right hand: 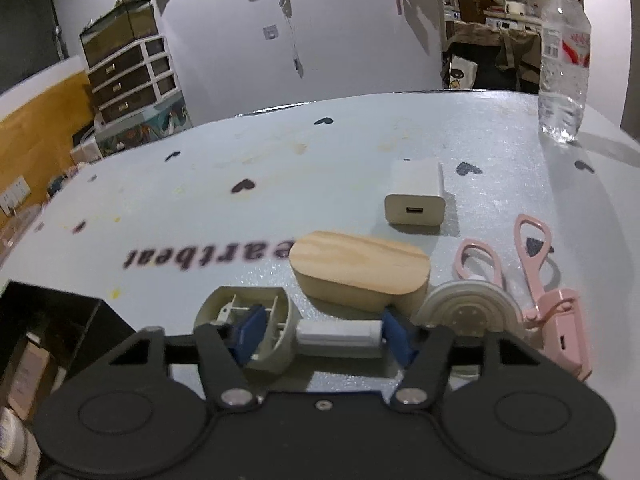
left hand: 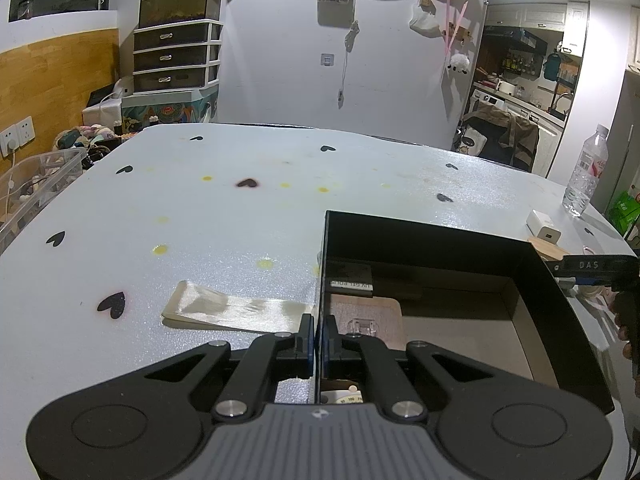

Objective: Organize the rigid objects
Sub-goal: 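Grasp the white plastic holder with grey tube using the right gripper, then carry the white holder into the black box and lower it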

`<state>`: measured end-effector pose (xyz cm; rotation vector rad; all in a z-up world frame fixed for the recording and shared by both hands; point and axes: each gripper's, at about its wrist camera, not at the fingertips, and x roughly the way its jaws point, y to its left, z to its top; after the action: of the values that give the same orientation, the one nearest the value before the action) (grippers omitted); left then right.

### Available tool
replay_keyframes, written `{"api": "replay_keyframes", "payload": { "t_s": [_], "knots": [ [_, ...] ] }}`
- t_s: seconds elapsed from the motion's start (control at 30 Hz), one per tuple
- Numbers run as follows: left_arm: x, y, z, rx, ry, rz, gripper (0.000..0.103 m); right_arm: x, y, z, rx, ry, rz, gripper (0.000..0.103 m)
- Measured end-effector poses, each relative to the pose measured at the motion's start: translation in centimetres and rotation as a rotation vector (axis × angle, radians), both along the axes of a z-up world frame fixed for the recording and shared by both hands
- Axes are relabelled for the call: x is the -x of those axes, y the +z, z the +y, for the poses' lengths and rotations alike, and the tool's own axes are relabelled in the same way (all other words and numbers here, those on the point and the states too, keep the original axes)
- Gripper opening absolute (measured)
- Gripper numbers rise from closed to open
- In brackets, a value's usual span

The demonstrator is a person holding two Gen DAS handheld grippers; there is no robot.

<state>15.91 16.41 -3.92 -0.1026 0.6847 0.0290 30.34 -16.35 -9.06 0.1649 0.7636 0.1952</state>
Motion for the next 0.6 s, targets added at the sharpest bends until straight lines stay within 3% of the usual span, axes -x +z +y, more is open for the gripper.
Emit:
{"api": "replay_keyframes", "payload": {
  "t_s": [0.3, 0.47, 0.6],
  "knots": [
    [0.0, 0.0, 0.0, 0.000, 0.000, 0.000, 0.003, 1.0, 0.9, -0.3, -0.020, 0.015, -0.032, 0.064],
    [0.0, 0.0, 0.0, 0.001, 0.000, 0.000, 0.004, 2.9, 3.5, -0.5, -0.086, 0.048, -0.092, 0.064],
    [0.0, -0.1, 0.1, 0.005, 0.003, -0.002, 0.004, 4.8, 6.4, 0.7, -0.123, 0.159, -0.157, 0.064]
  ]
}}
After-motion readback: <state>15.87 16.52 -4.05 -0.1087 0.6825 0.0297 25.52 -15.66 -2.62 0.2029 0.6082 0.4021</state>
